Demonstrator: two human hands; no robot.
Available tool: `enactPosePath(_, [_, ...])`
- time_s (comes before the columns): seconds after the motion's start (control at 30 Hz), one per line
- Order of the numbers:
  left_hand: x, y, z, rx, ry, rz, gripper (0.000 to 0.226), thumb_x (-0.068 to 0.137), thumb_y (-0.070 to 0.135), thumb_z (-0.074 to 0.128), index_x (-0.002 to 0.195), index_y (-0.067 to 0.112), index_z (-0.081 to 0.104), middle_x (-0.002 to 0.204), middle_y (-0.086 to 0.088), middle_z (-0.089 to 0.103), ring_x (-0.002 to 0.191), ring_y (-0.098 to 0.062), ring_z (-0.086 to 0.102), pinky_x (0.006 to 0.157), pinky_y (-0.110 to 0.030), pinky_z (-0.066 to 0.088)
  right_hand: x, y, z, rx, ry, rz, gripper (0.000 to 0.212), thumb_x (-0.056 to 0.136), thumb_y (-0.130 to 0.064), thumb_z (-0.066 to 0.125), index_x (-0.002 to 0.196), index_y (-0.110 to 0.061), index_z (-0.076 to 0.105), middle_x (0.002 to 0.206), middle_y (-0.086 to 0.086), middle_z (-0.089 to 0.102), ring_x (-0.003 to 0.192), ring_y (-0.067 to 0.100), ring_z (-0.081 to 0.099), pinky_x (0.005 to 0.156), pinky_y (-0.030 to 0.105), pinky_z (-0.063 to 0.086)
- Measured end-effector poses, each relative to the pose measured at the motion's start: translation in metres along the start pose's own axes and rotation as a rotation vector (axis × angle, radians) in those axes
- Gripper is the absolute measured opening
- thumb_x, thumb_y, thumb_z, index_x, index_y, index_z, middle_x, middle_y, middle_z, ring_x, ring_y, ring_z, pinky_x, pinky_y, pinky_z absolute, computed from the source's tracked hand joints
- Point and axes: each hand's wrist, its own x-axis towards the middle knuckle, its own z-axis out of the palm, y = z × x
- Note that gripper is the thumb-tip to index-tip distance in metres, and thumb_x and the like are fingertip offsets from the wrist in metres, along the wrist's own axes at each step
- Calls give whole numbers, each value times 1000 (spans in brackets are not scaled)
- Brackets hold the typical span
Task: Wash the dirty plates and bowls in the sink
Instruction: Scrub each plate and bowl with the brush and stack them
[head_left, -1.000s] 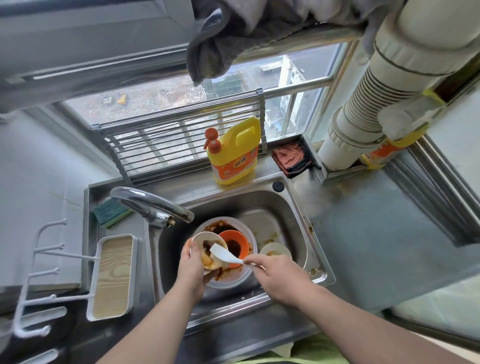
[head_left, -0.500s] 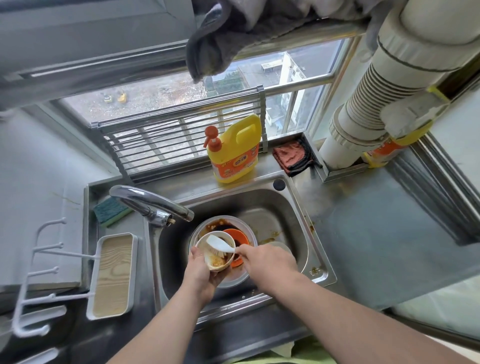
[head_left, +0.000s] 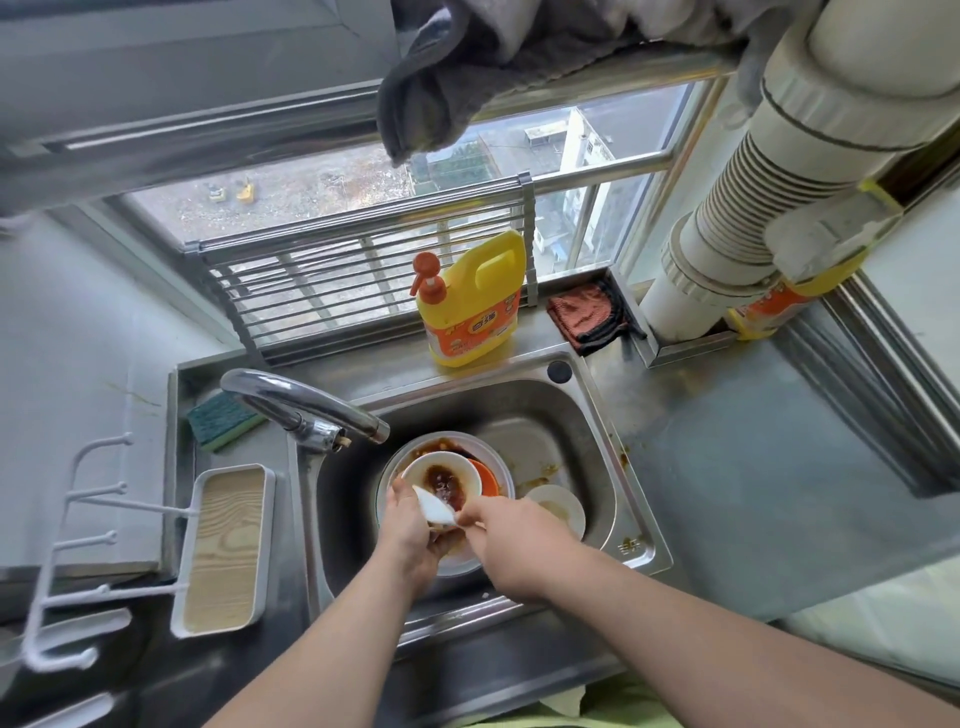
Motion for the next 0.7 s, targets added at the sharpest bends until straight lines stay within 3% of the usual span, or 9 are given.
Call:
enactPosePath(0.07, [0, -1, 1, -31, -11, -18, 54, 111, 56, 27, 158, 30, 32, 129, -22, 65, 98, -38, 74, 63, -46, 64, 7, 2, -3, -75, 53, 22, 30, 112, -35, 38, 137, -43, 52, 120, 4, 69, 102, 30, 65, 81, 42, 57])
enactPosePath(0.17, [4, 6, -3, 22, 0, 33, 42, 112, 53, 29, 148, 33, 38, 121, -18, 65, 100, -38, 71, 62, -47, 64, 3, 17, -6, -153, 53, 46, 30, 112, -32, 39, 137, -42, 51, 116, 5, 68, 98, 29, 65, 76, 40, 55])
enactPosePath(0.3, [-5, 1, 3, -1, -6, 35, 49, 113, 52, 24, 159, 38, 27, 127, -17, 60, 98, -34, 65, 76, -50, 58, 3, 2, 3, 180, -23, 43, 32, 110, -32, 43, 139, -38, 57, 128, 1, 66, 108, 24, 65, 96, 43, 58])
enactPosePath(0.4, [-9, 0, 2, -34, -12, 58, 47, 113, 52, 25, 158, 41, 28, 121, -15, 61, 99, -35, 66, 72, -48, 59, 10, 5, 3, 325, -24, 60, 31, 110, -33, 46, 139, -38, 58, 127, -2, 64, 102, 15, 63, 87, 31, 56])
enactPosePath(0.47, [-2, 4, -5, 50, 4, 110, 38, 113, 50, 31, 148, 40, 42, 123, -12, 64, 104, -34, 67, 78, -53, 62, 5, 20, -6, 213, -64, 14, 30, 110, -34, 47, 136, -41, 59, 117, -5, 66, 91, 12, 64, 75, 29, 56])
enactPosePath(0.53, [3, 6, -9, 143, -24, 147, 26, 111, 50, 43, 133, 42, 57, 125, -9, 70, 110, -31, 69, 89, -59, 61, 3, 33, -16, -152, -47, -1, 32, 111, -33, 44, 138, -46, 54, 111, -4, 67, 87, 18, 65, 64, 33, 51])
enactPosePath(0.6, [1, 7, -6, 186, -51, 184, 23, 110, 49, 44, 124, 43, 62, 125, -4, 72, 113, -28, 70, 95, -57, 60, 1, 33, -13, -375, 19, -3, 36, 111, -29, 42, 141, -48, 47, 111, 2, 68, 93, 28, 66, 66, 37, 51])
enactPosePath(0.7, [-1, 7, 4, 192, -42, 248, 25, 112, 44, 40, 129, 45, 59, 125, 0, 68, 113, -25, 67, 87, -46, 60, -12, 19, 6, -167, -3, 5, 31, 111, -34, 37, 139, -43, 49, 112, 5, 69, 97, 32, 66, 78, 44, 57])
